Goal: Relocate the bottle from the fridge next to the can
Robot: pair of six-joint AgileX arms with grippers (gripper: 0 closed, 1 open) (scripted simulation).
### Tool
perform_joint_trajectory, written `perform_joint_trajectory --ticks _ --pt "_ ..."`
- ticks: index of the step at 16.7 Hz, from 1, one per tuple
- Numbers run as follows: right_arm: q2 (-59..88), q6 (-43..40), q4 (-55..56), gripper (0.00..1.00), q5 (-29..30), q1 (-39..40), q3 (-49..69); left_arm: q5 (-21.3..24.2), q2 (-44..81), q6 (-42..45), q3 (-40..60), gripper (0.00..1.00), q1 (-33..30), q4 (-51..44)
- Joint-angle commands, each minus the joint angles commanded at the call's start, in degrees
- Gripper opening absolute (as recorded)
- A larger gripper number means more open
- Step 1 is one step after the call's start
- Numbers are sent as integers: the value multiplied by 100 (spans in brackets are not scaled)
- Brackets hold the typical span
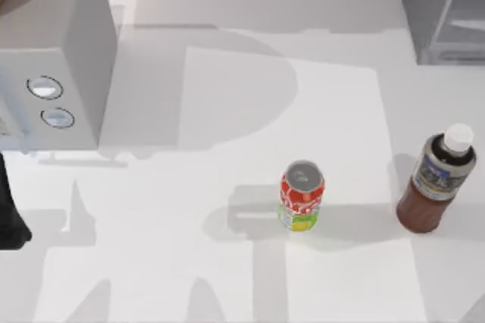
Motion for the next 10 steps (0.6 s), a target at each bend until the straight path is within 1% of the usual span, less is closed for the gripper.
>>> perform_joint_trajectory --ticks 3,5,8,10 --pt "2145 -2107 -47 100 -773 -1840 558 0 0 0 0 100 0 0" --pt "3344 -3229 -95 100 -1209 -2922 887 0 0 0 0 100 0 0" --pt "4710 -4466 -166 100 -1723 -4134 1278 0 0 0 0 100 0 0" --pt "5333 -5002 -216 100 -1966 -4651 1467 0 0 0 0 100 0 0"
